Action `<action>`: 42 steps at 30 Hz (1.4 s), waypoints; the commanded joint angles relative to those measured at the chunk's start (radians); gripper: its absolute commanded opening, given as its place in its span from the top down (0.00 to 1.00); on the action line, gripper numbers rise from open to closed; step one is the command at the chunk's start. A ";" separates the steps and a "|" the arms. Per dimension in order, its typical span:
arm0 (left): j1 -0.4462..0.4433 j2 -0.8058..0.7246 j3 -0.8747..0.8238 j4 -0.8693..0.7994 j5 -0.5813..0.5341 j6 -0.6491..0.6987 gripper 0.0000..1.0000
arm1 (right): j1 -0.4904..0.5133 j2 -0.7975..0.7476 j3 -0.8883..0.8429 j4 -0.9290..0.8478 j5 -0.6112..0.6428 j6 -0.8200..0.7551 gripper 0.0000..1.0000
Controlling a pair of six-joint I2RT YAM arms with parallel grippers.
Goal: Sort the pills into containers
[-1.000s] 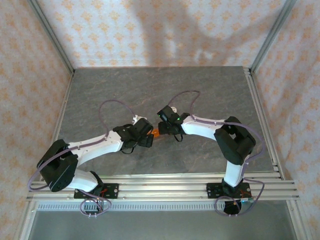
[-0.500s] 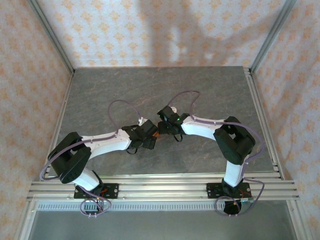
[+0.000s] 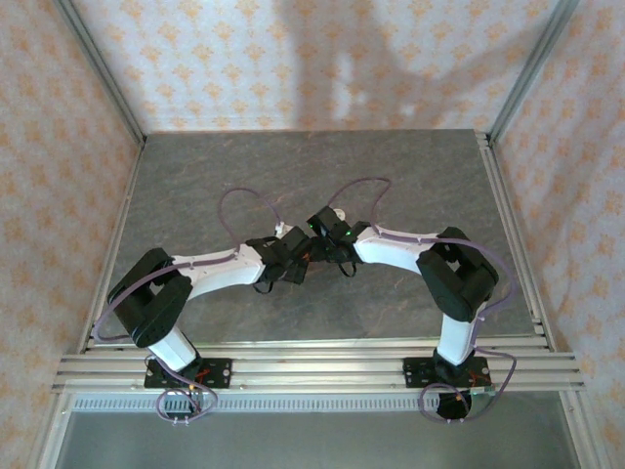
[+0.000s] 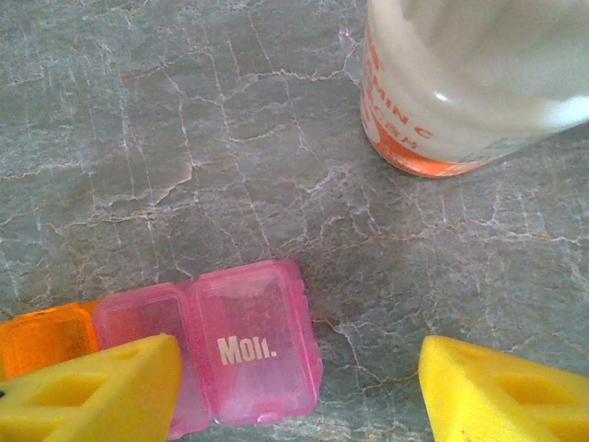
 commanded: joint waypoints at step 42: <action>0.228 0.135 0.210 -0.023 0.027 0.124 0.00 | -0.005 0.045 -0.034 -0.019 -0.020 0.010 0.32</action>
